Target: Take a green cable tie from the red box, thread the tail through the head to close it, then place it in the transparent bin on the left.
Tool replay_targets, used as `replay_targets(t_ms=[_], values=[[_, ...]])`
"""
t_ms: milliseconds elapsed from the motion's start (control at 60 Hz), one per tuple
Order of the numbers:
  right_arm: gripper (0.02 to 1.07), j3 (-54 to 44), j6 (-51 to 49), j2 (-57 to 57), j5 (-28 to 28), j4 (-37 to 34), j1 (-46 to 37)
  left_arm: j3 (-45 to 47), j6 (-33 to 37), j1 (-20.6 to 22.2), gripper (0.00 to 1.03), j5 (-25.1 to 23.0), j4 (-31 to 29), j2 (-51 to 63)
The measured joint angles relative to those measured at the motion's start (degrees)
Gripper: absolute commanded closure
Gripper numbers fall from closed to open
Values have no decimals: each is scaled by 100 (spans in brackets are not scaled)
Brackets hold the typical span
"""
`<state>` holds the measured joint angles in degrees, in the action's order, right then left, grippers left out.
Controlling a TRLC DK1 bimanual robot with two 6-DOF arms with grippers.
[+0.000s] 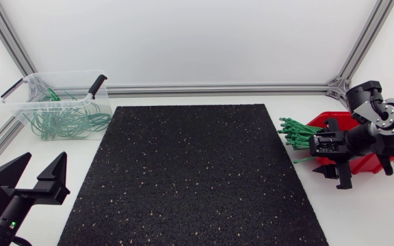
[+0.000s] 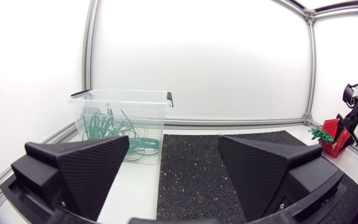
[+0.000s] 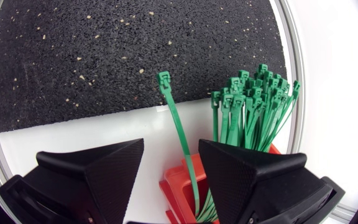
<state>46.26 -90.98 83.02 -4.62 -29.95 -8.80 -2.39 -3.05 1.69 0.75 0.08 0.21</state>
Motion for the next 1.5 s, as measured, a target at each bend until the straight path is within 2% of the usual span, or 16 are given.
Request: replay_targets(t_ms=[50, 133, 317, 367, 683, 1083, 1150, 1500], values=[[67, -50, -37, -48, -2, 107, 0, 0, 0, 0, 3, 0, 0, 7], [71, -203, -66, -136, 0, 315, 4, 0, 0, 0, 3, 0, 0, 11], [72, -485, -79, -236, 0, 649, 13, 0, 0, 0, 3, 0, 0, 11], [80, -520, -79, -249, 0, 693, 15, 0, 0, 0, 3, 0, 0, 11], [93, -654, -79, -544, 0, 1078, 87, 0, 0, 0, 3, 0, 0, 11], [94, -828, -170, -555, 68, 1414, 125, 0, 0, 0, 3, 2, 0, 11], [101, -861, -192, -549, 109, 1502, 125, 0, 0, -2, 3, 0, 0, 11], [101, -872, -208, -568, 219, 1467, 125, 0, 0, 0, 3, 0, 0, 11]])
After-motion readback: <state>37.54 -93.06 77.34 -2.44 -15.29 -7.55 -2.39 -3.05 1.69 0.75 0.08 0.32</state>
